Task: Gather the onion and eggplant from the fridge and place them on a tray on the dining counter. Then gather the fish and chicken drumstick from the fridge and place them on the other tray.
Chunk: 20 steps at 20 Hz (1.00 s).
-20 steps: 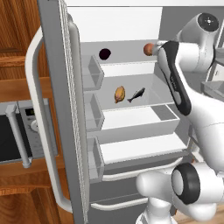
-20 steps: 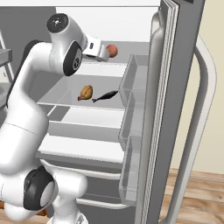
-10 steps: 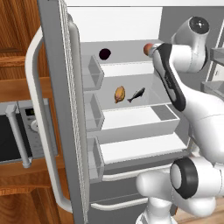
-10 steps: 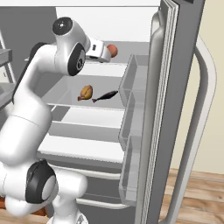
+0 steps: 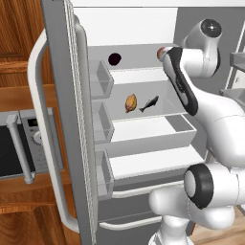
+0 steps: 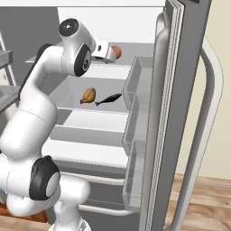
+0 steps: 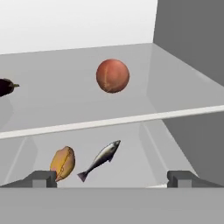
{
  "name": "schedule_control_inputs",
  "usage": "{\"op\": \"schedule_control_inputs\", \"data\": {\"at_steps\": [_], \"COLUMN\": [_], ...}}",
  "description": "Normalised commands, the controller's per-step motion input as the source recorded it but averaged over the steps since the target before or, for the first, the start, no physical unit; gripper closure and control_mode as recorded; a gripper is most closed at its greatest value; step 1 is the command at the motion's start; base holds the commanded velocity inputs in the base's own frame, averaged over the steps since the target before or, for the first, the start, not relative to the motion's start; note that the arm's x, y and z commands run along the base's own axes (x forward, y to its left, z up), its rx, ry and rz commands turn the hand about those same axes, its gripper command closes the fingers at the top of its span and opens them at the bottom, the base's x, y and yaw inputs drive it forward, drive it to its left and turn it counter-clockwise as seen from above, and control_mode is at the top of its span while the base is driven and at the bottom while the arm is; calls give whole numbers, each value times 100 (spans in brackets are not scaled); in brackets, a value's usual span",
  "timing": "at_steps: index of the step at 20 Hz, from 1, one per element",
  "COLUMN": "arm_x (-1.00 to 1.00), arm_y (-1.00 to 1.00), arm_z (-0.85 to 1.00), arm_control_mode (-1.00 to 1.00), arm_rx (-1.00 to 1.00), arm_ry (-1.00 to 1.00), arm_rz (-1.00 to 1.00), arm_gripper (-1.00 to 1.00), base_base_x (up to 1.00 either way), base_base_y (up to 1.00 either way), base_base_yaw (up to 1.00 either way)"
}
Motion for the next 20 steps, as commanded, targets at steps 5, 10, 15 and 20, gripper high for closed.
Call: {"op": "schedule_control_inputs", "data": {"at_steps": [5,10,15,20], "arm_x": [23,18,13,16], "arm_y": [-2,-4,-1,-3], "arm_z": [0,-1,-8,-2], "arm_control_mode": [-100,-100,-100,-100], "arm_rx": [0,0,0,0], "arm_ry": [-1,-6,-4,-1], "arm_rz": [-1,-3,-4,-1], "arm_gripper": [-100,-100,-100,-100], "base_base_x": [0,0,0,0], "base_base_y": [0,0,0,0], "base_base_yaw": [0,0,0,0]}}
